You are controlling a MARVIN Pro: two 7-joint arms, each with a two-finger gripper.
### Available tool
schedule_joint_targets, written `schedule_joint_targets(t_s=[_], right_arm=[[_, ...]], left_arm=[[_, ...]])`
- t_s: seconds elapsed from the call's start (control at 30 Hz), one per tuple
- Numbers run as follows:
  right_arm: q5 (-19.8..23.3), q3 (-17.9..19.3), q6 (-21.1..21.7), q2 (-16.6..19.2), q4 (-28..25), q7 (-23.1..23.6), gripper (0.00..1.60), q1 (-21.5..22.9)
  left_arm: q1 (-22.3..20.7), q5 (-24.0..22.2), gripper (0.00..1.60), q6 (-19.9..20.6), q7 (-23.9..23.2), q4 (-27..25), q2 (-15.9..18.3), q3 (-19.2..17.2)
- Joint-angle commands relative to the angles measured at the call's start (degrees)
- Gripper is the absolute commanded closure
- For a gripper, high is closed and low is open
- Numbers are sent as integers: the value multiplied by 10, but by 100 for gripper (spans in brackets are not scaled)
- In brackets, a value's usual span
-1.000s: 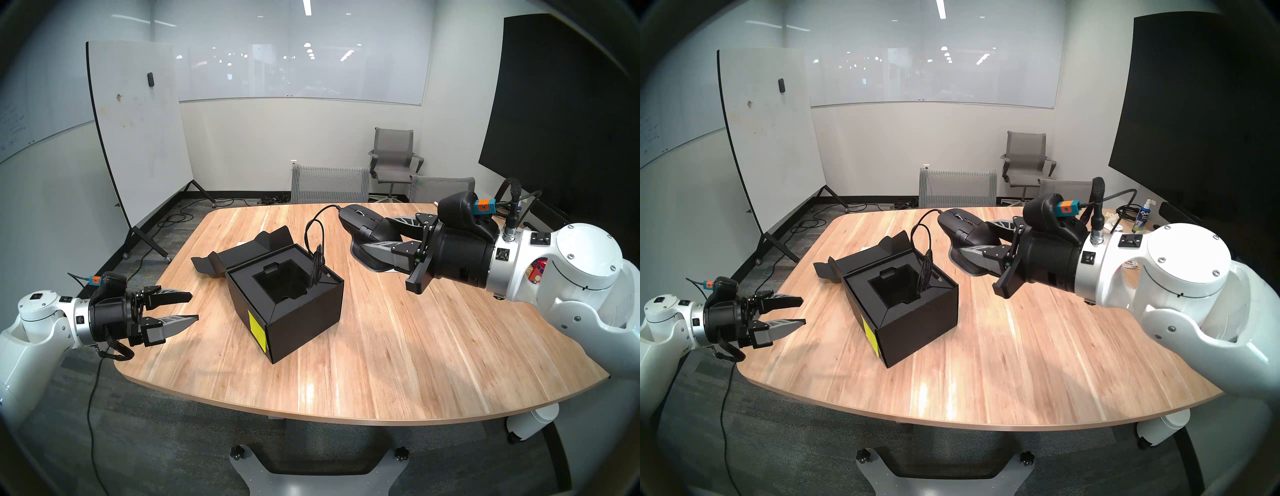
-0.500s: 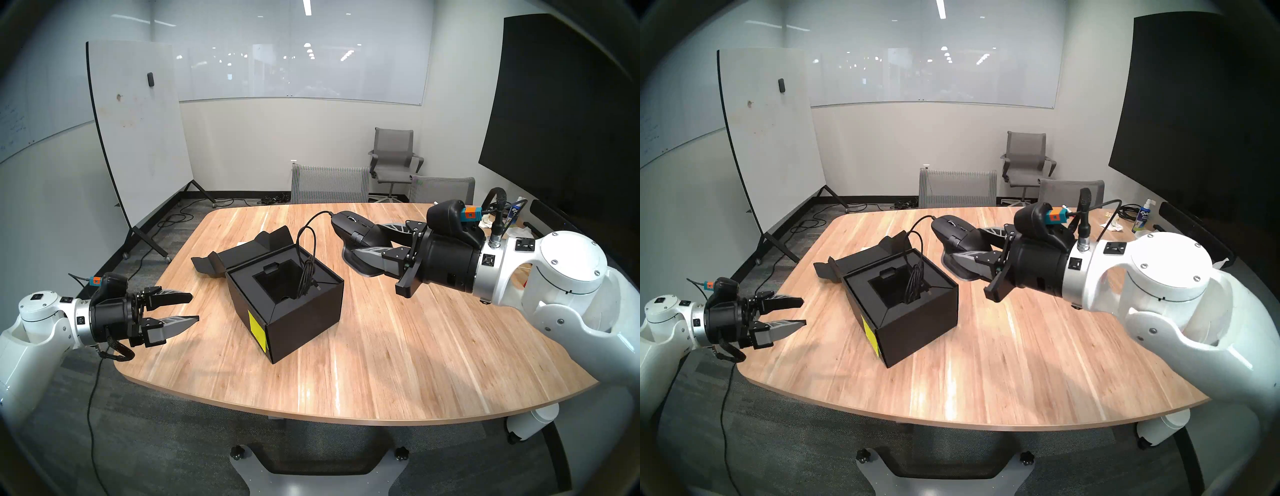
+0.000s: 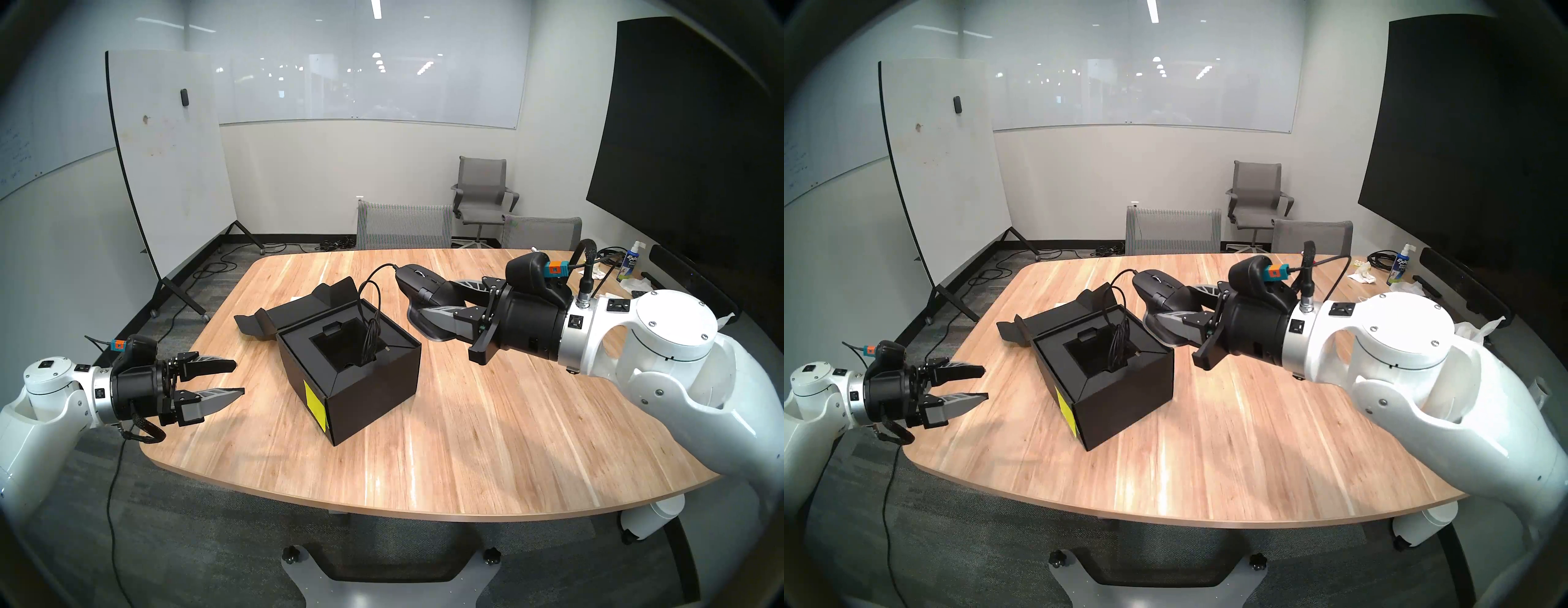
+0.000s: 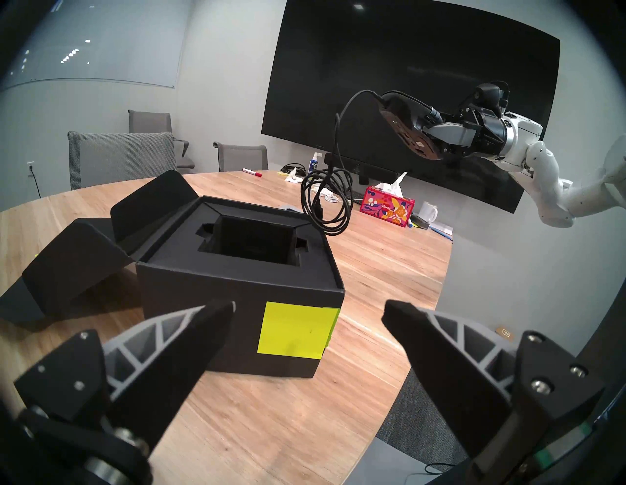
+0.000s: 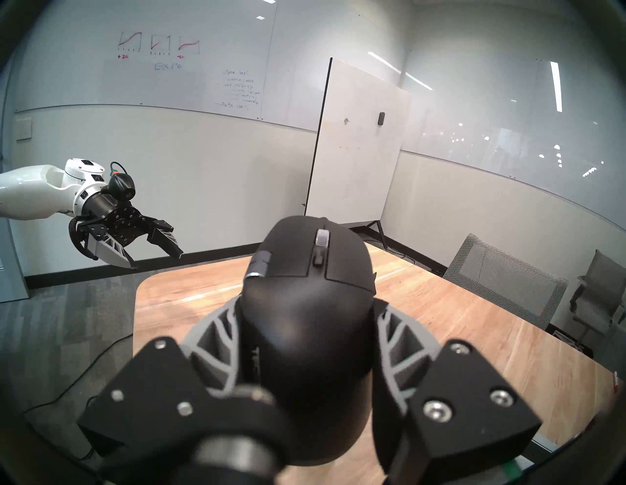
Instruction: Open the box and place the mouse inside
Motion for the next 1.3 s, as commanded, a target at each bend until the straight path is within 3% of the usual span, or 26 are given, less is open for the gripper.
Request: schedule_joint_targets(t_s=[0.0, 0.63, 0.7, 0.73, 1.07, 1.1, 1.27], right_arm=[[-8, -16, 2, -48, 7, 3, 160, 40], [-49, -108, 23, -171, 84, 14, 160, 119], [-50, -112, 23, -167, 86, 15, 160, 123], [-55, -120, 26, -185, 96, 14, 160, 131], [-79, -164, 46, -240, 158, 13, 160, 180], [-86, -174, 55, -267, 177, 11, 160, 194], [-96, -187, 63, -276, 198, 10, 160, 210]], left_arm=[[-2, -1, 0, 0, 0, -1, 1, -3], [-5, 1, 0, -1, -1, 1, 1, 0], [-5, 1, 0, -1, -1, 1, 1, 0], [-5, 1, 0, -1, -1, 1, 1, 1], [-7, 1, 0, -1, -1, 1, 1, 1], [-7, 2, 0, -1, -1, 1, 1, 1], [-8, 2, 0, -1, -1, 2, 1, 1]])
